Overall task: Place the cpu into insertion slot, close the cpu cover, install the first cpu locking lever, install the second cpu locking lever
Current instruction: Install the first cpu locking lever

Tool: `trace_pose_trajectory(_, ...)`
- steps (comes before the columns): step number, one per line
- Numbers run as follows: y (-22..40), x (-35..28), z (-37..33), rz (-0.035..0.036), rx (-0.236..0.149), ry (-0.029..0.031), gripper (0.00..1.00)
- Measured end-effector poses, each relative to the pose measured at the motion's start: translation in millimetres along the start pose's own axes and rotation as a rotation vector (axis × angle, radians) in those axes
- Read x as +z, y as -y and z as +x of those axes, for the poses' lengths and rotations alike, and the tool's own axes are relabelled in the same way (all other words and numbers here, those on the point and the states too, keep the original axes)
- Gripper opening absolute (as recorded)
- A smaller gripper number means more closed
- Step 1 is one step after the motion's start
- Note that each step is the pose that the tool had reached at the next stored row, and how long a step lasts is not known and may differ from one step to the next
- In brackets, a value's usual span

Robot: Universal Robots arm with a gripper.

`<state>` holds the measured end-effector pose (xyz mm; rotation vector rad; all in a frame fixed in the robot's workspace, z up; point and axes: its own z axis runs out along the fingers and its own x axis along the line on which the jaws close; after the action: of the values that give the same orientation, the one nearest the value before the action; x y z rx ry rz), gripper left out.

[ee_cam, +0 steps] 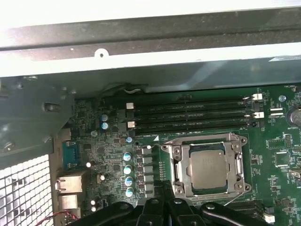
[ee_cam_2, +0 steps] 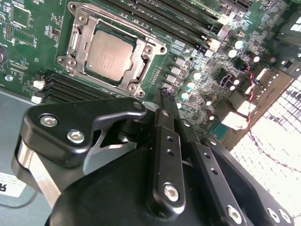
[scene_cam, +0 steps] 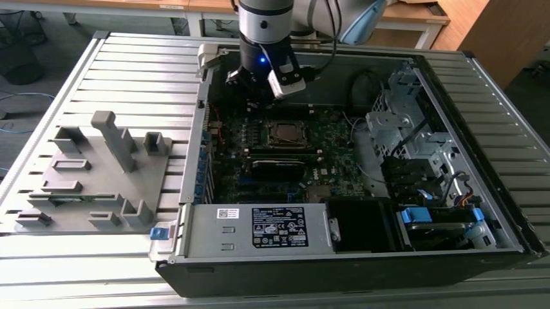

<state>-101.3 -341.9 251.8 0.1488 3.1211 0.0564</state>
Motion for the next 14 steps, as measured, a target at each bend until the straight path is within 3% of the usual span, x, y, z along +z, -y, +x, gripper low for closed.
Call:
trace_pose_trajectory(1, 0.2, -0.1, 0.9, -0.0012, 0.0, 0.0, 0.11)
trace_pose_trajectory(2, 0.4, -0.1, 1.6, -0.0072, 0.0, -0.0002, 0.11)
trace_pose_trajectory(4, 1.0, -0.1, 2.8, -0.0294, 0.0, -0.002, 0.11)
trace_pose_trajectory(11, 3.2, -0.2, 6.4, -0.0949, 0.002, -0.0082, 0.11)
trace_pose_trajectory(13, 3.9, -0.2, 7.3, -0.1228, 0.002, -0.0107, 0.11)
trace_pose_trajectory(14, 4.1, -0.1, 7.6, -0.1317, 0.002, -0.0116, 0.11)
